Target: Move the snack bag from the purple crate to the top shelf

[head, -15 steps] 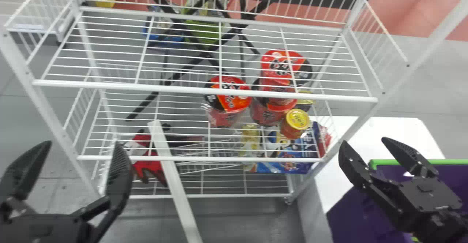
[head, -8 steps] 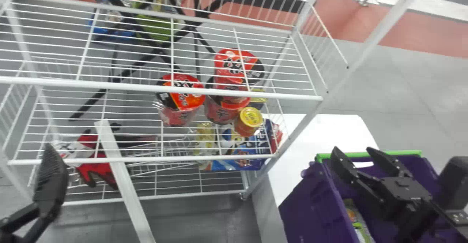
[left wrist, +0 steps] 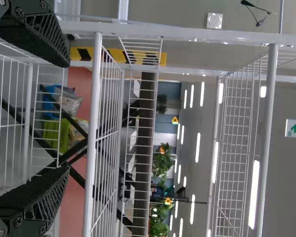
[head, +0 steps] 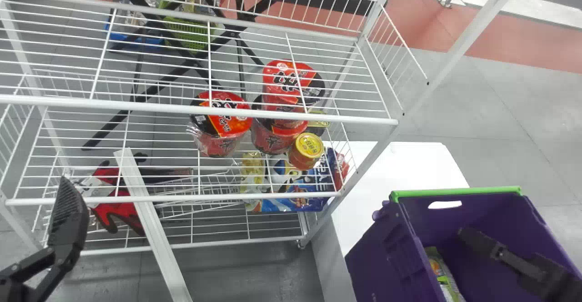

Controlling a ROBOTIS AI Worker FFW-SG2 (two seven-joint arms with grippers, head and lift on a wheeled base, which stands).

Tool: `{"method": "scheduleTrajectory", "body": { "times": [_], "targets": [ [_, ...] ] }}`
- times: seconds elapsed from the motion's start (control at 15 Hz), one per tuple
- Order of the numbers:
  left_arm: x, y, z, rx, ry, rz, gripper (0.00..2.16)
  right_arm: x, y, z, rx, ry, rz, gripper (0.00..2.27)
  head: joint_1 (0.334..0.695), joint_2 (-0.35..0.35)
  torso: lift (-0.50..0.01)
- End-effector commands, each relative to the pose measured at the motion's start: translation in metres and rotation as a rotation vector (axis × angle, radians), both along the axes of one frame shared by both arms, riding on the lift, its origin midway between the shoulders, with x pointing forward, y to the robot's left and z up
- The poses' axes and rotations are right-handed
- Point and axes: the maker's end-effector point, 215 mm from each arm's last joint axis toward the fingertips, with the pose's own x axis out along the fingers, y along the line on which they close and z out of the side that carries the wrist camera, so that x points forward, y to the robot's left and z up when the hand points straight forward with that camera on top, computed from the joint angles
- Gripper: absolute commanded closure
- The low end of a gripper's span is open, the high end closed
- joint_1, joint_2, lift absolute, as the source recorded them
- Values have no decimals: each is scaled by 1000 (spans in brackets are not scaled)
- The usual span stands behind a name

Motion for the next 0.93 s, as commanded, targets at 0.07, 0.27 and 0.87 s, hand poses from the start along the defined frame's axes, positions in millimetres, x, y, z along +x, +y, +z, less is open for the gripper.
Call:
{"method": "scheduleTrajectory", "body": {
  "times": [0.07,0.27,0.87],
  "targets": [
    [3,-5,-2,-1,3,-15,60,8,-44,-11,35,48,-17,171,695,-350,-455],
    [6,-8,-4,-1,4,-39,60,6,-89,-8,21,72,10,171,695,-350,-455],
    [2,-20,-8,1,15,-69,60,15,-119,-36,60,244,208,130,695,-350,-455]
  ]
}}
